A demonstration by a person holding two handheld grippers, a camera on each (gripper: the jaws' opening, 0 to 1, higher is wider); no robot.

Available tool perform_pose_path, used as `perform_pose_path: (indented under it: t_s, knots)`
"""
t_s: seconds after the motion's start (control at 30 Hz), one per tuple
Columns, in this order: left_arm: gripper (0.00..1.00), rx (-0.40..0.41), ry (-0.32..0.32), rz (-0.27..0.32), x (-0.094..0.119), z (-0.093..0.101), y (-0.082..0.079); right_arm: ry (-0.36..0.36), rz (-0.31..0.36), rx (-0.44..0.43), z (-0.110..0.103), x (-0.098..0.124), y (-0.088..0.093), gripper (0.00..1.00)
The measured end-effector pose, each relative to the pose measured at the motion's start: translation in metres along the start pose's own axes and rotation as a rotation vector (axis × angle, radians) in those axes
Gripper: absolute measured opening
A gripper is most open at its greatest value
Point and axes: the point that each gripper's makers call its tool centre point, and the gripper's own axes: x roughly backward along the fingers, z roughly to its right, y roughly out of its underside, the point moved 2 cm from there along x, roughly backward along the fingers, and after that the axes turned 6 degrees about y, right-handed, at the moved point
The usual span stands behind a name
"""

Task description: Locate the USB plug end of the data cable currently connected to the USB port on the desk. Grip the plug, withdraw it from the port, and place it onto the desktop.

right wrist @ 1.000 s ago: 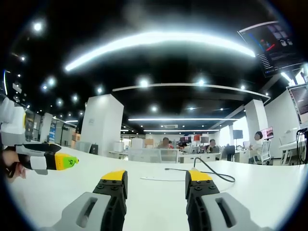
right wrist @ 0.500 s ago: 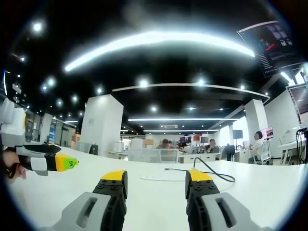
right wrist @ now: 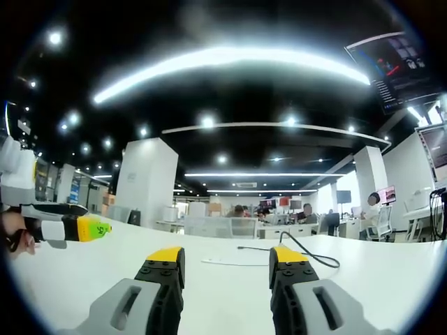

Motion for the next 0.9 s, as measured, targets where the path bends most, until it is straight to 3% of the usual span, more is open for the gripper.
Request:
perform_pose_path:
  t_s: [0.23,0.43,0.9]
  knots:
    - [0.79,-0.004,0.019,0.007,-0.006,0.005,-0.006,0.007,0.009,0.007,0.004,-0.005,-0.006,0.49]
    - [0.8,-0.004,0.066,-0.043,-0.016,0.013,0.0,-0.001,-0.013,0.011,0.003,-0.011,-0.006,0.49]
    - [0.82,-0.002,0.149,-0.069,-0.035,0.023,-0.008,0.001,-0.008,0.017,0.008,-0.033,-0.02,0.49]
